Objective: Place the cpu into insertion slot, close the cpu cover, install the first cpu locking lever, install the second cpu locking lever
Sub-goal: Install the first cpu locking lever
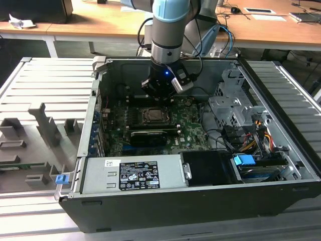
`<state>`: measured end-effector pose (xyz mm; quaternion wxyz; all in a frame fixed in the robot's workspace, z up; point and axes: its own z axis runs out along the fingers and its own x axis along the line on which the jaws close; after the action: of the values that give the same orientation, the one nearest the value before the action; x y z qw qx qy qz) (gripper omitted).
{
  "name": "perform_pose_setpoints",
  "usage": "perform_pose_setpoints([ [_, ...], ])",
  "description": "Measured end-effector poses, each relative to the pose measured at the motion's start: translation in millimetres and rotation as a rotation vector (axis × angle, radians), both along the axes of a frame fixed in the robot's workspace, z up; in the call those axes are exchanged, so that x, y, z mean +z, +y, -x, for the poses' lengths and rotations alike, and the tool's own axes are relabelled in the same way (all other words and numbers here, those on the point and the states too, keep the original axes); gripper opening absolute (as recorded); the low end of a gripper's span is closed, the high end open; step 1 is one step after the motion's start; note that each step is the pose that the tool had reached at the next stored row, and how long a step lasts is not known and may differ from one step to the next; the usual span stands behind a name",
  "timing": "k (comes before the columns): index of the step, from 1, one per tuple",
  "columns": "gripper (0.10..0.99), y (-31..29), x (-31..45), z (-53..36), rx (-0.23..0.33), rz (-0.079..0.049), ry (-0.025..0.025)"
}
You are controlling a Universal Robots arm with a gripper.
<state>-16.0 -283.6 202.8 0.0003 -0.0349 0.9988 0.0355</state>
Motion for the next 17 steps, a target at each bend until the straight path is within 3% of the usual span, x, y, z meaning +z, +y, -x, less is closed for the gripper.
perform_pose_setpoints([
  [2, 0.106, 0.1, 0.3, -0.2, 0.000, 0.000, -0.0002],
  [4, 0.106, 0.3, -0.4, -1.2, 0.000, 0.014, -0.0007],
  [6, 0.106, 0.0, -1.0, -1.2, 0.000, 0.019, 0.0000],
  [11, 0.106, 0.1, -0.6, -1.3, 0.000, 0.011, -0.0001],
  [15, 0.106, 0.0, 8.2, -1.3, 0.000, 0.012, -0.0001],
  [17, 0.106, 0.0, 8.7, -1.5, 0.000, 0.011, -0.0003],
])
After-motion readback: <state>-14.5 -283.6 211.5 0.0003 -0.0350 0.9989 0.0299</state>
